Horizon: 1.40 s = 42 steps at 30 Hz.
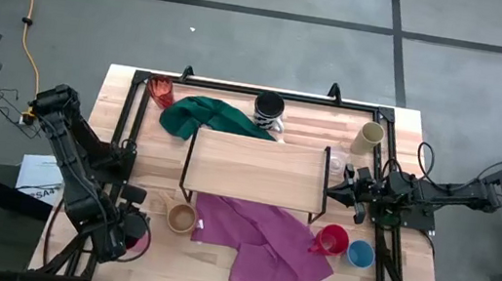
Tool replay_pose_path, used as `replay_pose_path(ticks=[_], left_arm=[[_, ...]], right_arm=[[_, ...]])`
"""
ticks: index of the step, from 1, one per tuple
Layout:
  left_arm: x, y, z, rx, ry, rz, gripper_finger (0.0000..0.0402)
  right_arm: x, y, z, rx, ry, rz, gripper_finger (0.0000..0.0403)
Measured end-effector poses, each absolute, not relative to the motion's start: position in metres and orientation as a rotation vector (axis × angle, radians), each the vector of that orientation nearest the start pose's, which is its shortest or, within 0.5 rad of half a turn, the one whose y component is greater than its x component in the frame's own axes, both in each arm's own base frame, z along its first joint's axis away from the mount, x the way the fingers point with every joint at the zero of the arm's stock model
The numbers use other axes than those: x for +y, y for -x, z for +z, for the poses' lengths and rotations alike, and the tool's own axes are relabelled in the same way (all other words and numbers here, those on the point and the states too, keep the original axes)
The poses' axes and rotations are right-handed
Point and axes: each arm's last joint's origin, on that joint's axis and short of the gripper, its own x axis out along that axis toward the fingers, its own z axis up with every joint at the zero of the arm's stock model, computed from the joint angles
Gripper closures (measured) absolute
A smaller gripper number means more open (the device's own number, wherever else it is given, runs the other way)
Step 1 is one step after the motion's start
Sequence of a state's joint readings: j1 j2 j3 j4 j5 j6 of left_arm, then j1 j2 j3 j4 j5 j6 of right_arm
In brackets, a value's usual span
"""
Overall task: Stack small to large cups/mugs on shelf
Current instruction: Put the pink cup on the shelf
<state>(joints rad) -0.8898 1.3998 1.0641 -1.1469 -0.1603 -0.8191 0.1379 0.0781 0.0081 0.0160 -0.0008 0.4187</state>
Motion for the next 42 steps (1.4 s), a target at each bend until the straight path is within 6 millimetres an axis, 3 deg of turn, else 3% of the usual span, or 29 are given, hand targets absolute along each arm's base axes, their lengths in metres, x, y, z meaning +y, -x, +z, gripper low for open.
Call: replay_pose_path(ticks=[10, 22, 33, 42], left_arm=[[-0.179, -0.151, 0.244, 1.387, -0.081, -0.018, 0.0392], [-0.178, -0.151, 0.247, 1.426, -0.035, -0.051, 0.0395], [-0.162, -0.179, 0.3, 1.314, 0.029, -0.067, 0.0399], [-0.125, -0.192, 0.355, 1.304, 0.056, 0.005, 0.04]], right_arm=[[0.014, -0.101, 0.162, 0.082, -0.414, 0.125, 0.0402], [0.014, -0.101, 0.162, 0.082, -0.414, 0.125, 0.0402], [0.014, -0.101, 0.162, 0.082, -0.414, 0.125, 0.0402], [0.014, -0.101, 0.162, 0.082, -0.414, 0.125, 0.0402]])
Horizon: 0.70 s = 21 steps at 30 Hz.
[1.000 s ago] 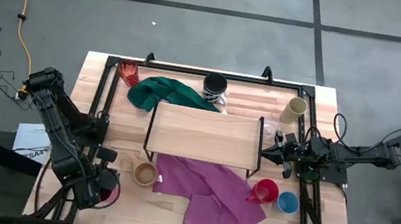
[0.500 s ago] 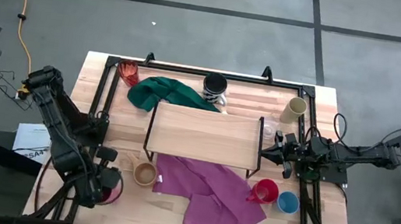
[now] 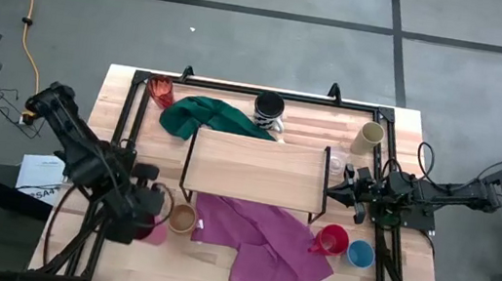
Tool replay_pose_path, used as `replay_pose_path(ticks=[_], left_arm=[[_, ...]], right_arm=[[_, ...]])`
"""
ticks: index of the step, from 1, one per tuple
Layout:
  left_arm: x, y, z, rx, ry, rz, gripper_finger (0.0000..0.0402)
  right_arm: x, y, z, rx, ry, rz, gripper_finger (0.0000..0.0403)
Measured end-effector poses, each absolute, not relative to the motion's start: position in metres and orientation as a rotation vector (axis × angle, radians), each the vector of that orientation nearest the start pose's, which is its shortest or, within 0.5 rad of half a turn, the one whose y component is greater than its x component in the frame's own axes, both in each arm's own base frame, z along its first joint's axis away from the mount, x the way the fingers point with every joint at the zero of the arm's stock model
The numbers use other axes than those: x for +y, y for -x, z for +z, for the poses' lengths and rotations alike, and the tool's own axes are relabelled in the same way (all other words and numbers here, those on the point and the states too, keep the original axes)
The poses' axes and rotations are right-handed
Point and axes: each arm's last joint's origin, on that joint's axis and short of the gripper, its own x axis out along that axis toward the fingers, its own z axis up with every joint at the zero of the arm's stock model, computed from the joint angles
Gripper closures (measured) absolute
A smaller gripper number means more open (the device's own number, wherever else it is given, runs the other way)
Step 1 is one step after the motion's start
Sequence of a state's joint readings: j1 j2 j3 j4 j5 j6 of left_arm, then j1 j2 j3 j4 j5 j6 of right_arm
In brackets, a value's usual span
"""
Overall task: Stack small to large cups/mugs on shelf
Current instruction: Put the pink cup on the shelf
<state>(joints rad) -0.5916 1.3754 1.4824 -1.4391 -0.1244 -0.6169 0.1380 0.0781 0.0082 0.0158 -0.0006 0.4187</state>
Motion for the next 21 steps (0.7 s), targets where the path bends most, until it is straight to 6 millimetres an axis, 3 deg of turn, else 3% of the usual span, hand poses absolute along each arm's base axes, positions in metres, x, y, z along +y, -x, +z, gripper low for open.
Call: replay_pose_path(ticks=[10, 21], left_arm=[[-0.079, -0.199, 0.407, 1.206, 0.073, 0.034, 0.0401], [-0.036, -0.207, 0.419, 1.176, 0.045, 0.084, 0.0401]], right_arm=[[0.014, -0.101, 0.161, 0.083, -0.414, 0.125, 0.0402], [0.014, -0.101, 0.162, 0.083, -0.414, 0.126, 0.0402]])
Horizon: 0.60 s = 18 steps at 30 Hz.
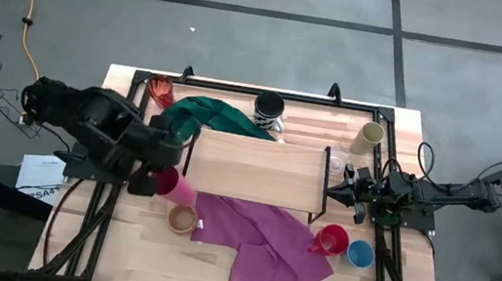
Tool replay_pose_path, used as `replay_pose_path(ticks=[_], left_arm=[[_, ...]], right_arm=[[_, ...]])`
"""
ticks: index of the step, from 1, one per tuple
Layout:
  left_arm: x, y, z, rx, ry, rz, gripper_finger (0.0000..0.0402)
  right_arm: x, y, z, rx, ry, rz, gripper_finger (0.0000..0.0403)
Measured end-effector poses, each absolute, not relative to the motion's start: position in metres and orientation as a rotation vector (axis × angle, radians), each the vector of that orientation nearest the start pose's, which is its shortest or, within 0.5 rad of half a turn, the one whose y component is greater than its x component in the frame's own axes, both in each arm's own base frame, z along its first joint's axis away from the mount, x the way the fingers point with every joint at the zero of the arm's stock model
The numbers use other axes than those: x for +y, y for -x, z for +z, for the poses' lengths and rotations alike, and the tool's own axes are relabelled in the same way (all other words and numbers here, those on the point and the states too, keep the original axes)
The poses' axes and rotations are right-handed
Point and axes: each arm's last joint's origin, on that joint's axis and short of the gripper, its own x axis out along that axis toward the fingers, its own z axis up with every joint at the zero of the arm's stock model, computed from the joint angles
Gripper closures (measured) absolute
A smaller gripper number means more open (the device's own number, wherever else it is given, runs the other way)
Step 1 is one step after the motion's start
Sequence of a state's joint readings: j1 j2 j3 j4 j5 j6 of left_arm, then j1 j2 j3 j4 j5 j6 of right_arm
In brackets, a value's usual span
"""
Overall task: Stack small to large cups/mugs on shelf
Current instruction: Put the pink cup on the shelf
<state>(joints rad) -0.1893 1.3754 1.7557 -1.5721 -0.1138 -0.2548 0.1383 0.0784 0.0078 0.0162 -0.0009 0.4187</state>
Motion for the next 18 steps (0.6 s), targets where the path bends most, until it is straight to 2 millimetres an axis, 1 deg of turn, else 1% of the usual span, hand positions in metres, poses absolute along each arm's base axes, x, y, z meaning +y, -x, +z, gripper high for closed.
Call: replay_pose_path(ticks=[6, 12, 15, 18], left_arm=[[-0.02, -0.209, 0.419, 1.184, 0.06, 0.08, 0.0402], [-0.011, -0.21, 0.42, 1.183, 0.072, 0.072, 0.0401], [-0.008, -0.21, 0.428, 1.15, 0.062, 0.065, 0.0401], [-0.006, -0.214, 0.441, 1.103, 0.036, 0.069, 0.0401]], right_arm=[[0.014, -0.101, 0.162, 0.083, -0.414, 0.125, 0.0402], [0.014, -0.101, 0.162, 0.082, -0.414, 0.125, 0.0402], [0.014, -0.101, 0.162, 0.082, -0.414, 0.125, 0.0402], [0.014, -0.101, 0.162, 0.083, -0.414, 0.125, 0.0402]])
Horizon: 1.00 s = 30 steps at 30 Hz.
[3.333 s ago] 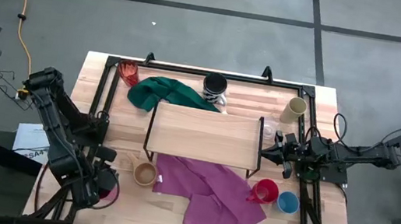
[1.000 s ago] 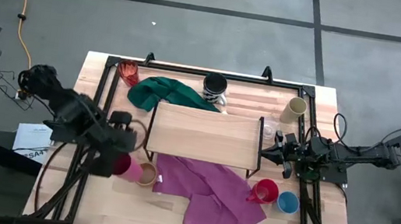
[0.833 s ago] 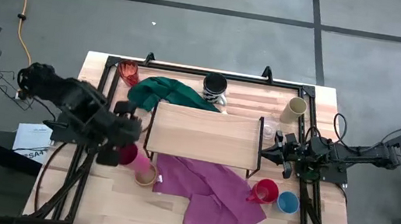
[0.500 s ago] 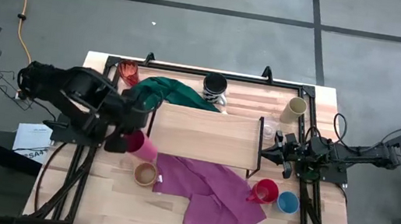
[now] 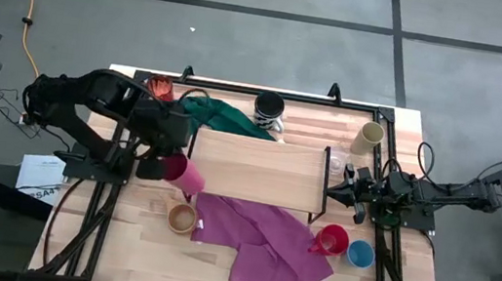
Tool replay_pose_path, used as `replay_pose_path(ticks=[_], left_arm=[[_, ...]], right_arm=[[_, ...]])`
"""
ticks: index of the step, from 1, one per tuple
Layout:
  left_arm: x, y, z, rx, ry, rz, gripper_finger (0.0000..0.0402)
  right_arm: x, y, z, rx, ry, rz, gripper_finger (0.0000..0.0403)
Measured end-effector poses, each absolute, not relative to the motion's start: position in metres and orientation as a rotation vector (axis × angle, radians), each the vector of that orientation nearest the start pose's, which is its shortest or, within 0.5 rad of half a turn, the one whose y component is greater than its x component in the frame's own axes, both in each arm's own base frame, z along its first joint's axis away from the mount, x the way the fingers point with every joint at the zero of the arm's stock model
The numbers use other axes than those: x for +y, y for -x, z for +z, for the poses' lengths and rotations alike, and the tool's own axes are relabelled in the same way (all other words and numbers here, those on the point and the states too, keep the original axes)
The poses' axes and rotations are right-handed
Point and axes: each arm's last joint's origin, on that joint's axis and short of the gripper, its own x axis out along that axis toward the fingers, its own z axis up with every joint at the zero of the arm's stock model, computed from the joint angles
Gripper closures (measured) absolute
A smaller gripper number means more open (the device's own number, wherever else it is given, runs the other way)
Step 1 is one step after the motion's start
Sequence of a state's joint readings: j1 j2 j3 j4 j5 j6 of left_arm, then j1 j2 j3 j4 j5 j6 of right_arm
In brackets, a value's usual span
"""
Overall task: Stack small to large cups/mugs on shelf
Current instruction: Put the pink cup on the shelf
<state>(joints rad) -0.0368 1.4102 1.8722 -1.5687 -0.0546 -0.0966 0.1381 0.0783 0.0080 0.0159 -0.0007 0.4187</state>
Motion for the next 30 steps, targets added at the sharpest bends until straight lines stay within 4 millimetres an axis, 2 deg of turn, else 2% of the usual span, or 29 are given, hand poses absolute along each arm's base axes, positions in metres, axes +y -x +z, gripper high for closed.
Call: replay_pose_path(ticks=[6, 12, 16, 24, 30], left_arm=[[-0.006, -0.225, 0.463, 1.019, -0.032, 0.059, 0.0401], [-0.007, -0.245, 0.455, 1.059, -0.071, 0.011, 0.0401], [0.0, -0.255, 0.449, 1.088, -0.063, -0.01, 0.0401], [0.019, -0.251, 0.451, 1.082, -0.065, 0.018, 0.0401], [0.026, -0.25, 0.452, 1.08, -0.086, 0.017, 0.0401]], right_arm=[[0.014, -0.101, 0.161, 0.083, -0.414, 0.125, 0.0402], [0.014, -0.101, 0.162, 0.083, -0.414, 0.125, 0.0402], [0.014, -0.101, 0.162, 0.082, -0.414, 0.125, 0.0402], [0.014, -0.101, 0.162, 0.082, -0.414, 0.125, 0.0402], [0.014, -0.101, 0.161, 0.083, -0.414, 0.125, 0.0402]])
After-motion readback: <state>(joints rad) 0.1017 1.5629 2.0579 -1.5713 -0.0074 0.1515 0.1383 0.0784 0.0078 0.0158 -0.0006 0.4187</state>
